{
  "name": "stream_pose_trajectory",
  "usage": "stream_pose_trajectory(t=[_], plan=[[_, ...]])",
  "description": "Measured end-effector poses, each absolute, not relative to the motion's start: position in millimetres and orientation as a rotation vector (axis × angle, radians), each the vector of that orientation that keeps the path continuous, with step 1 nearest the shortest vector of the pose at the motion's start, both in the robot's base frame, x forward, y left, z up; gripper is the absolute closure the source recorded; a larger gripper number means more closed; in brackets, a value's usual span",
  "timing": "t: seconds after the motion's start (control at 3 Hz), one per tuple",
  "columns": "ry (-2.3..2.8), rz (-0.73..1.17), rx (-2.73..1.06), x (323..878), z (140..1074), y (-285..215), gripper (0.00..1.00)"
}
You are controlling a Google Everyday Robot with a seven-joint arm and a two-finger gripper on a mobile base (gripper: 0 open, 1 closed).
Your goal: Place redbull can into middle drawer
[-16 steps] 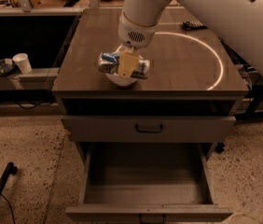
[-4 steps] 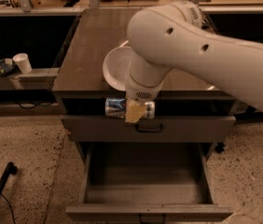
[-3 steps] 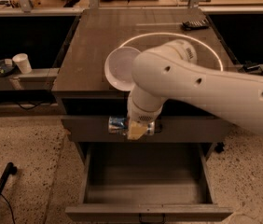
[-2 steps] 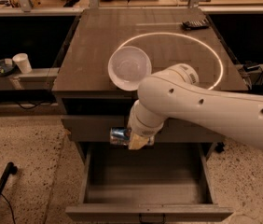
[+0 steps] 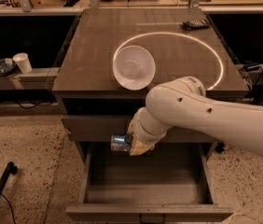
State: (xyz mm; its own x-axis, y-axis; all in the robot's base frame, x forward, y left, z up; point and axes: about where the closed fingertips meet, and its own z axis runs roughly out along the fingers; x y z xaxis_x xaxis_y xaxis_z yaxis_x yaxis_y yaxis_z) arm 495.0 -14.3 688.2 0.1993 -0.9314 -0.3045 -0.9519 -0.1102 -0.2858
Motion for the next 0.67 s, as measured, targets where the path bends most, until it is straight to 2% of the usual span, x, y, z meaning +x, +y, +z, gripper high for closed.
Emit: stream_pose_trajectory(t=[0.67], plan=[[1.768, 0.146, -2.063, 498.4, 649.2, -41.9, 1.0]])
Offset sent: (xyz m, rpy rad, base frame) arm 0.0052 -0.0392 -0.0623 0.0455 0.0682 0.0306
